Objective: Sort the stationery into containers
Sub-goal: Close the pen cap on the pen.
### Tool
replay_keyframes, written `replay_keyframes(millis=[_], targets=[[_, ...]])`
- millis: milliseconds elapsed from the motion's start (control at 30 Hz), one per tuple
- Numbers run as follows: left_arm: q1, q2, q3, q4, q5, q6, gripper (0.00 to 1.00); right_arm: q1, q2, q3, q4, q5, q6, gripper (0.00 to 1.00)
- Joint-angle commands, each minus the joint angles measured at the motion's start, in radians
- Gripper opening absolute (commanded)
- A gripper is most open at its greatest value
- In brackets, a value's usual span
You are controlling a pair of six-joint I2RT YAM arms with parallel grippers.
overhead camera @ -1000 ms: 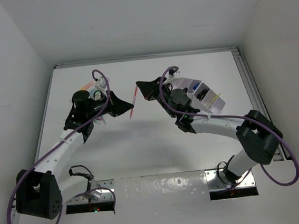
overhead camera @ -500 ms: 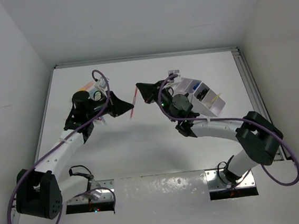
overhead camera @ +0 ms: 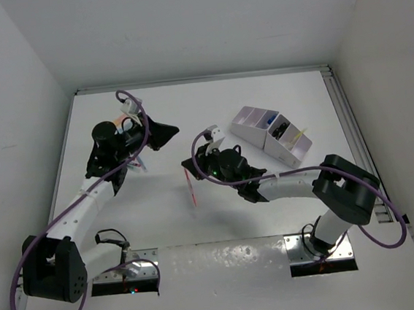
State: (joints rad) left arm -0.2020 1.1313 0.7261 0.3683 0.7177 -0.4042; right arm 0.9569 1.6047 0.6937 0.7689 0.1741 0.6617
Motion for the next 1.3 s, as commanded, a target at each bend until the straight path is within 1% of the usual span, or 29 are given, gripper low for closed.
replay_keyframes(millis=[0, 167, 200, 233, 267, 300, 333, 367, 467, 500, 567, 667, 967, 1133, 1200, 1233, 1267], targets=[[0.004, -0.019, 0.029, -0.017, 0.011, 0.067, 0.00, -0.017, -0.023, 0.023, 0.029, 0.022, -0.036, 0.00], [0.006, -0.028, 0.055, -0.100, -0.015, 0.143, 0.00, -0.053, -0.022, 0.004, 0.035, 0.059, -0.027, 0.00], [0.006, -0.027, 0.062, -0.142, -0.020, 0.172, 0.00, -0.069, -0.026, -0.002, 0.038, 0.071, -0.024, 0.00], [0.006, -0.027, 0.065, -0.166, -0.023, 0.185, 0.02, -0.079, -0.034, -0.003, 0.041, 0.085, -0.024, 0.00], [0.006, -0.027, 0.065, -0.208, -0.024, 0.200, 0.07, -0.087, -0.048, 0.000, 0.037, 0.103, -0.028, 0.00], [0.006, -0.027, 0.056, -0.227, -0.014, 0.206, 0.20, -0.111, -0.058, 0.024, 0.011, 0.105, -0.042, 0.00], [0.006, -0.027, 0.050, -0.238, 0.002, 0.209, 0.26, -0.124, -0.072, 0.039, -0.002, 0.104, -0.053, 0.00], [0.006, -0.025, 0.044, -0.249, 0.015, 0.215, 0.37, -0.142, -0.078, 0.053, -0.013, 0.102, -0.063, 0.00], [-0.005, -0.022, 0.013, -0.246, 0.081, 0.237, 0.49, -0.164, -0.097, 0.108, -0.037, 0.100, -0.086, 0.00], [-0.010, -0.021, 0.006, -0.246, 0.092, 0.246, 0.56, -0.171, -0.098, 0.122, -0.046, 0.099, -0.086, 0.00], [-0.028, -0.012, -0.007, -0.255, 0.111, 0.261, 0.63, -0.175, -0.098, 0.158, -0.060, 0.097, -0.085, 0.00], [-0.050, 0.010, -0.017, -0.249, 0.098, 0.251, 0.68, -0.172, -0.097, 0.179, -0.036, 0.091, -0.074, 0.00], [-0.097, 0.055, -0.010, -0.201, 0.063, 0.229, 0.74, -0.139, -0.095, 0.219, 0.021, 0.090, -0.036, 0.00], [-0.128, 0.074, -0.014, -0.187, 0.045, 0.219, 0.74, -0.135, -0.094, 0.222, 0.056, 0.090, -0.011, 0.00], [-0.131, 0.079, -0.017, -0.183, 0.025, 0.217, 0.67, -0.133, -0.094, 0.221, 0.066, 0.088, 0.002, 0.00], [-0.131, 0.081, -0.016, -0.178, 0.017, 0.209, 0.62, -0.133, -0.095, 0.219, 0.069, 0.087, 0.009, 0.00], [-0.129, 0.081, -0.014, -0.178, 0.008, 0.209, 0.48, -0.130, -0.100, 0.216, 0.073, 0.085, 0.013, 0.00]])
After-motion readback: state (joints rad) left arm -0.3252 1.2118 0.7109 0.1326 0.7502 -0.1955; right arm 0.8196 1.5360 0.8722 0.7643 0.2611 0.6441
